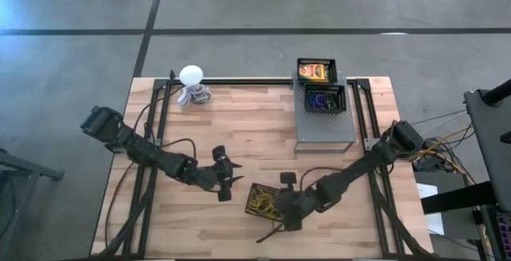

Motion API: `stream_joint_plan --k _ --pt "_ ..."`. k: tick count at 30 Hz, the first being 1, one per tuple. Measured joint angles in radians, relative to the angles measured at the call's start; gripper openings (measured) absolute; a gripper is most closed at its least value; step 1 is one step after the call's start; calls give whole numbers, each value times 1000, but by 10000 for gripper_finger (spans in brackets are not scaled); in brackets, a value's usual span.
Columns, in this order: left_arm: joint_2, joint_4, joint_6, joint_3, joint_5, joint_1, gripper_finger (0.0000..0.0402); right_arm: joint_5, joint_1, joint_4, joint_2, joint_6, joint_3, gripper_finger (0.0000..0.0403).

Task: Pick & Place Office Desk Supplies
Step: Adjust the black bin on the shelf

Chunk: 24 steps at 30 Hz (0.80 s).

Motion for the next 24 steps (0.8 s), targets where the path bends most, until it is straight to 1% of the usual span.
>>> stream_joint_plan --k 3,5,8,11,14,16,21,24 --pt "0 0 0 0 0 0 168 -4 -18 -8 -42 8 0 98" --pt "0 -1 0 0 0 0 168 -2 -24 23 -69 9 0 122" --pt "0 -2 0 0 0 0 168 -6 -25 135 -87 -12 1 151" --pt "0 -1 0 0 0 0 168 -75 -28 267 -58 -29 1 173" --pt "0 -1 0 0 0 0 168 -161 -47 381 2 -12 0 184" --pt "0 -1 0 0 0 0 168 -194 -63 440 41 23 1 187" --pt "0 -1 -2 0 0 1 168 -221 -100 424 109 100 16 184" --pt "0 -2 -2 0 0 1 168 -297 -115 430 150 91 43 180"
